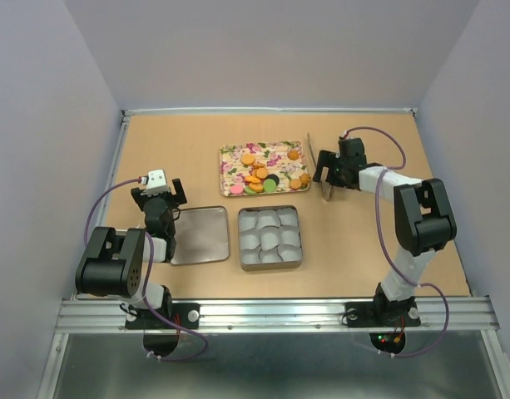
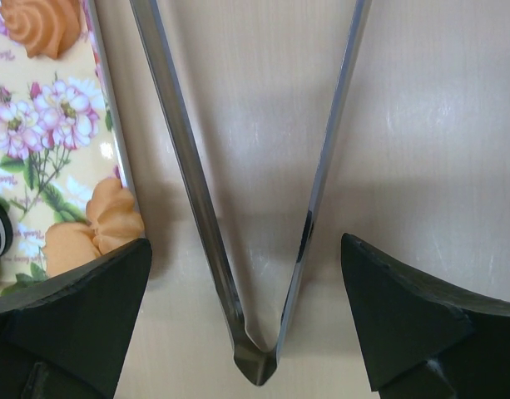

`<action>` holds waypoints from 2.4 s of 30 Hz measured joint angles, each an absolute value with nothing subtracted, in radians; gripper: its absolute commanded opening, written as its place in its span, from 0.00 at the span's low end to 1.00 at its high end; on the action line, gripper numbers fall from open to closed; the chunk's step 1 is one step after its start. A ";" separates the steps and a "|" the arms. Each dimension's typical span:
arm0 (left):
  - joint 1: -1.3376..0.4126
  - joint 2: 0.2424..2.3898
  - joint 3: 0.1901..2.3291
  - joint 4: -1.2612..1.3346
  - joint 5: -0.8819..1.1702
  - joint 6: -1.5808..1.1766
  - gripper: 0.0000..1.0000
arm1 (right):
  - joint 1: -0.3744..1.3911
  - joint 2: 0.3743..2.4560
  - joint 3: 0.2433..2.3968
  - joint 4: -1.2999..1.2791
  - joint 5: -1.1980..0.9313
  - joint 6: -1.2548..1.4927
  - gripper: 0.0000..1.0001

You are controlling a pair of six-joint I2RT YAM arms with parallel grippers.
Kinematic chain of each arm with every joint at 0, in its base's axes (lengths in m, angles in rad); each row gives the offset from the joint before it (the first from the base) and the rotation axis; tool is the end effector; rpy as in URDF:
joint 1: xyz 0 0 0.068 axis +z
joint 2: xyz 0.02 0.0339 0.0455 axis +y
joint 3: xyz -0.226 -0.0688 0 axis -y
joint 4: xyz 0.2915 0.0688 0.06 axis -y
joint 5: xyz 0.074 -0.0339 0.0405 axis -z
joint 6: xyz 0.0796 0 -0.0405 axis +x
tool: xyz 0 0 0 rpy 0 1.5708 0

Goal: Pack the cookies

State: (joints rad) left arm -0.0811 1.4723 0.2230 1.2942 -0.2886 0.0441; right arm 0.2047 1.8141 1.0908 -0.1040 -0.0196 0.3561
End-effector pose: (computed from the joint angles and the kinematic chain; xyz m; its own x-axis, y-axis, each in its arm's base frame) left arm 0.2978 -0.0015 0.0875 0.0356 0.0395 -0.9986 -0.2075 0.9777 0.0313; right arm 0.4272 0.0903 0.0718 -0.7509 0.2001 -0.6294 0.0486 0.9672 0.2495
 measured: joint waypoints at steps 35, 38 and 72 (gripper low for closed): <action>-0.081 1.472 0.223 1.294 -0.288 0.044 0.99 | 0.318 2.004 1.303 -0.150 0.266 0.239 0.54; -0.081 1.472 0.223 1.294 -0.288 0.044 0.99 | 0.330 2.005 1.303 -0.149 0.281 0.238 0.46; -0.115 1.477 1.036 0.461 0.314 -0.533 0.99 | 0.340 1.470 1.448 -0.451 -0.035 0.332 0.39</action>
State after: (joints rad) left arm -0.1154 1.4765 1.0355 0.4614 0.3141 -0.5331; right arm 0.3405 1.4704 1.4483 -0.4515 -0.0349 0.3325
